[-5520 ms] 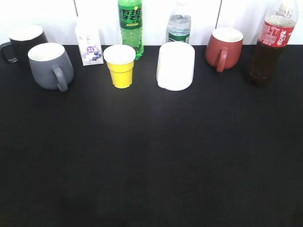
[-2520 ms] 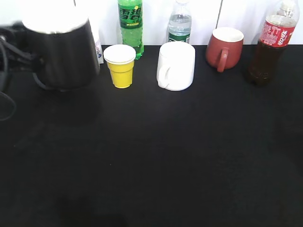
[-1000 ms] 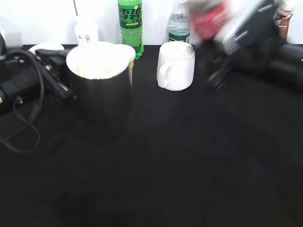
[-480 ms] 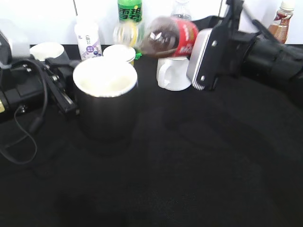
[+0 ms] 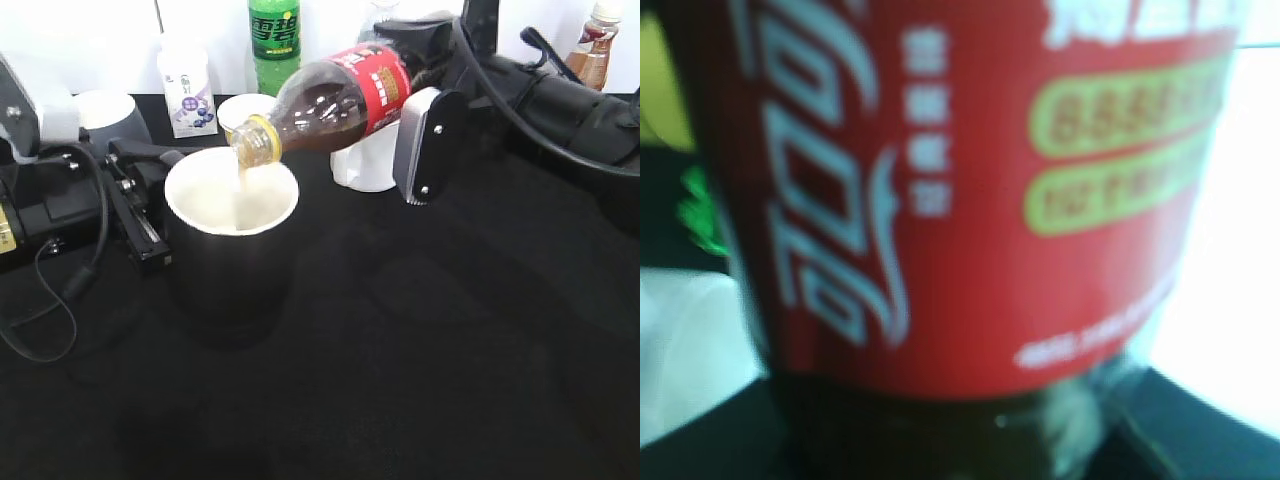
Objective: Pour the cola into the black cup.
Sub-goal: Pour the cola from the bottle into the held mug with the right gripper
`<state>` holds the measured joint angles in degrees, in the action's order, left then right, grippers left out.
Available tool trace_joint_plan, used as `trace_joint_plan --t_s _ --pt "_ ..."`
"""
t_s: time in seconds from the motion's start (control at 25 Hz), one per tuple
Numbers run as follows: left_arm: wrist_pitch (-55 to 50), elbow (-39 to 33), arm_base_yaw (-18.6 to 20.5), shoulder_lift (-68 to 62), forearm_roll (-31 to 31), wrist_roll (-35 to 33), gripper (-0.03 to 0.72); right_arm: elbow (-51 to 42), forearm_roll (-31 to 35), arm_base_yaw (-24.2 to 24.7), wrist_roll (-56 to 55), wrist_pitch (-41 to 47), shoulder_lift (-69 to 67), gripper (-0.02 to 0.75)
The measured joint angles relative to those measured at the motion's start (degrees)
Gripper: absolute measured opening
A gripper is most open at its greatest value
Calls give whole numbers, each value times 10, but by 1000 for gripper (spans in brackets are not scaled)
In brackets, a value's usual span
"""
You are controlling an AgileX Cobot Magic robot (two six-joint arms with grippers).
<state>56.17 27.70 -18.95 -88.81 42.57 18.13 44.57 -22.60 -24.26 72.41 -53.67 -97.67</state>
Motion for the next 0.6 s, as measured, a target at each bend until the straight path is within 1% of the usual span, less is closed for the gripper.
trace_joint_plan --t_s 0.08,0.24,0.6 --pt "1 0 0 0 0 0 59 2 17 0 23 -14 0 375" --pt "1 0 0 0 0 0 59 3 21 0 42 -34 0 374" --pt "13 0 0 0 1 0 59 3 23 0 62 -35 0 371"
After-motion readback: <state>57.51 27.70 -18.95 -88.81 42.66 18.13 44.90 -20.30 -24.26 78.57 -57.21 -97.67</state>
